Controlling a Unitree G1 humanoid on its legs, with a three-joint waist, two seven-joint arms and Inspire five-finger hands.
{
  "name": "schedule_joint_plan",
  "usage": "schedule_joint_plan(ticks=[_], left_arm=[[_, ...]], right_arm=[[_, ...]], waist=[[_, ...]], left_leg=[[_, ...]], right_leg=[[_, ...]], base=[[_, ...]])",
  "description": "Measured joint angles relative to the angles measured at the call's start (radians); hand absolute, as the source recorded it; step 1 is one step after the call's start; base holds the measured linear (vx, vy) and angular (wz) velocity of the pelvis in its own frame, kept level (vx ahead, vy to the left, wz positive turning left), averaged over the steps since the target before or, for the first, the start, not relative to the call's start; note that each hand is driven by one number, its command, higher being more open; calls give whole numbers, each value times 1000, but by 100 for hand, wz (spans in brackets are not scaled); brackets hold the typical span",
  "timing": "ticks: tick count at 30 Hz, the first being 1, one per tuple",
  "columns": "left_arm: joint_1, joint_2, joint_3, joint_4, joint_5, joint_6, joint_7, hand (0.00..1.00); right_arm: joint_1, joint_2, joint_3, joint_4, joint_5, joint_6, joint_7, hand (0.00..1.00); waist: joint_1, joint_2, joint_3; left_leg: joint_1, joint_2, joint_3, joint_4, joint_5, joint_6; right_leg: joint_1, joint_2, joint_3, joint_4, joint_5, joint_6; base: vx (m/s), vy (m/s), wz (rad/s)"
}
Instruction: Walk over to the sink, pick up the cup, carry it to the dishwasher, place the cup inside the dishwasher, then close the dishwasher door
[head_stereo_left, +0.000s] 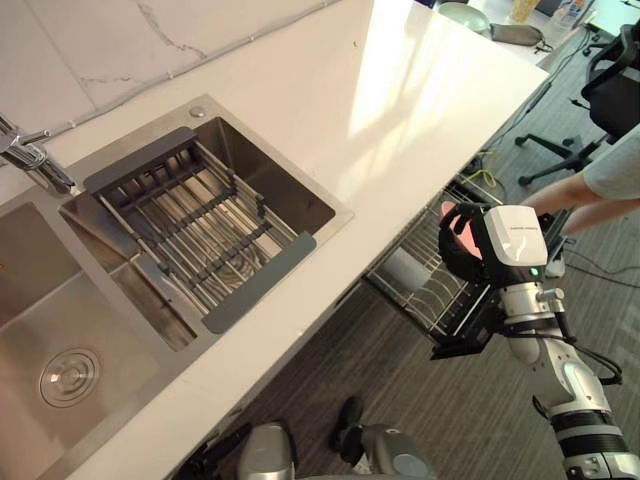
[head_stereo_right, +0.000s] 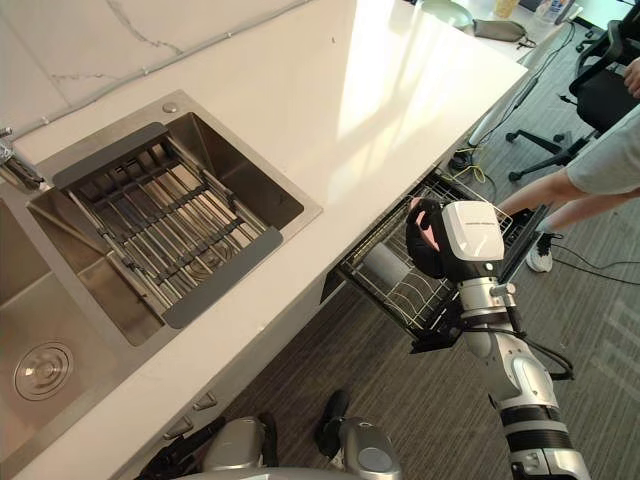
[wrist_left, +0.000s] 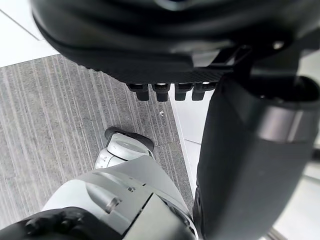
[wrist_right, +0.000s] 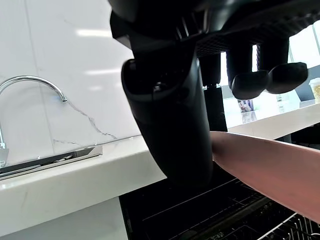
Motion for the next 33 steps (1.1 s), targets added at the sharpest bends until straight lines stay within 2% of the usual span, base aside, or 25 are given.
schedule_joint_plan(ticks=[4, 13, 18, 27, 33], left_arm=[[-1, 2, 0, -1, 0, 0, -7, 100], [-9, 18, -2, 1, 9, 10, -26, 100], [-6, 8, -31, 16, 17, 34, -26, 100], [-6, 5, -129, 17, -13, 44, -67, 100], [-27, 2, -179, 17, -66, 68, -85, 100]], right_arm=[[-40, -1, 8, 49, 11, 34, 39, 0], [-158, -22, 28, 155, 105, 152, 59, 0], [-237, -75, 28, 233, 129, 188, 58, 0], [-385, -176, 33, 383, 173, 216, 58, 0], [-464, -228, 47, 459, 248, 273, 68, 0]], waist=[[17, -5, 8], [33, 7, 86], [37, 42, 117], [34, 105, 149], [32, 149, 165]], left_leg=[[4, -14, -18, -32, 18, 2], [-32, -41, -49, -57, 55, 12], [-70, -58, -48, -67, 74, 19], [-142, -88, -45, -94, 111, 36], [-195, -105, -48, -98, 132, 45]], right_leg=[[5, -7, -16, -10, 2, 1], [-36, -37, -37, 6, 9, 2], [-90, -59, -34, 36, 9, 1], [-186, -84, -9, 40, 42, -2], [-244, -99, -3, 41, 61, -4]], base=[[34, 11, 12], [-38, 26, 9], [-39, 24, 1], [-22, 29, -6], [-19, 40, 0]])
